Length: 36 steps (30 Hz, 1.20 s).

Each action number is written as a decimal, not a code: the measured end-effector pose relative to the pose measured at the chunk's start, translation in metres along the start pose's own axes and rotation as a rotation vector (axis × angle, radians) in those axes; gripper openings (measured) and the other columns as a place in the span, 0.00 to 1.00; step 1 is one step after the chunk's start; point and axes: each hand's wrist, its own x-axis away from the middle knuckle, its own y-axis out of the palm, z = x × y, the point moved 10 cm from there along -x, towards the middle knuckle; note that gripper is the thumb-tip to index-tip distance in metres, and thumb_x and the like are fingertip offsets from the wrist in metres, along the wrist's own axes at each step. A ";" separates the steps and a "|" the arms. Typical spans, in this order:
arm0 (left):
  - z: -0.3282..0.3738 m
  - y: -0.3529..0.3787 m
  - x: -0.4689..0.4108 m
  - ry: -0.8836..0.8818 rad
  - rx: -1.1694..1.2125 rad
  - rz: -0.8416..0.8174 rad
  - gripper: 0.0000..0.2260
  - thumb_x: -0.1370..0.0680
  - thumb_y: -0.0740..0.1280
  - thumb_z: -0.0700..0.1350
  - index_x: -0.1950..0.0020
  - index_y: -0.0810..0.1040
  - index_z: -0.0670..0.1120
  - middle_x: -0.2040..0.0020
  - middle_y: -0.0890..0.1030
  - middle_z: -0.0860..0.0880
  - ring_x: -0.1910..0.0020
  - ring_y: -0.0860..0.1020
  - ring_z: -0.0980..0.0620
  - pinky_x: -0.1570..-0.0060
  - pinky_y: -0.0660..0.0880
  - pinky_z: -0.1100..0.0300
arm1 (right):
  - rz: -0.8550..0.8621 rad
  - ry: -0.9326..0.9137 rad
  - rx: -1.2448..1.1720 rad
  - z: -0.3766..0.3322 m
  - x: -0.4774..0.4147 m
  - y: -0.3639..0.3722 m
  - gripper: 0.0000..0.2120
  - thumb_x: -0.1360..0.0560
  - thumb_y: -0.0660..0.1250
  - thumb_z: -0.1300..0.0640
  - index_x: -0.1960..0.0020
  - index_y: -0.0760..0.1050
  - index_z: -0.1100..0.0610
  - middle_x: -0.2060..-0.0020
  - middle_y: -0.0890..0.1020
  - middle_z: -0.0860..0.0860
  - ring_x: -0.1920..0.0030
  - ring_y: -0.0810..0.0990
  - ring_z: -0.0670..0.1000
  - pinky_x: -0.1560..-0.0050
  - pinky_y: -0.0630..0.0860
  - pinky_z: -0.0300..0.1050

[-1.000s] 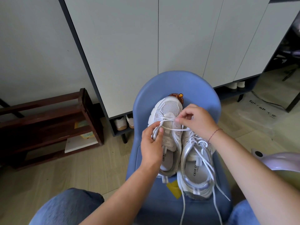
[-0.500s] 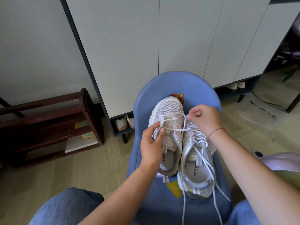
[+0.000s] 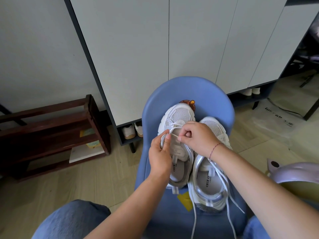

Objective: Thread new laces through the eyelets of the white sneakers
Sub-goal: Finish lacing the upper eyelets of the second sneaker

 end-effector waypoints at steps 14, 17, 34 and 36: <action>0.006 0.002 0.003 -0.020 -0.121 -0.058 0.10 0.24 0.69 0.53 0.45 0.75 0.62 0.38 0.74 0.59 0.37 0.72 0.60 0.37 0.68 0.62 | -0.477 0.147 -0.527 0.004 0.041 -0.021 0.18 0.21 0.59 0.52 0.56 0.82 0.62 0.65 0.83 0.49 0.64 0.78 0.43 0.59 0.74 0.33; 0.009 0.002 0.003 -0.011 -0.146 -0.076 0.12 0.24 0.69 0.52 0.42 0.74 0.61 0.37 0.74 0.58 0.37 0.71 0.60 0.38 0.67 0.63 | -0.559 0.146 -0.433 0.006 0.052 -0.016 0.14 0.21 0.60 0.55 0.58 0.81 0.60 0.65 0.83 0.49 0.64 0.78 0.44 0.61 0.74 0.35; 0.027 0.005 0.010 0.102 -0.305 -0.104 0.17 0.22 0.67 0.49 0.34 0.73 0.52 0.35 0.72 0.56 0.38 0.72 0.59 0.45 0.65 0.78 | 0.110 0.241 0.008 0.062 0.000 -0.019 0.23 0.28 0.70 0.49 0.76 0.64 0.54 0.77 0.66 0.50 0.71 0.64 0.52 0.66 0.63 0.46; 0.032 0.006 0.010 0.130 -0.337 -0.103 0.18 0.22 0.66 0.49 0.32 0.72 0.49 0.35 0.71 0.56 0.38 0.70 0.62 0.50 0.62 0.84 | 0.106 0.275 -0.064 0.065 0.001 -0.021 0.14 0.29 0.72 0.52 0.71 0.75 0.53 0.72 0.77 0.50 0.67 0.75 0.54 0.61 0.72 0.46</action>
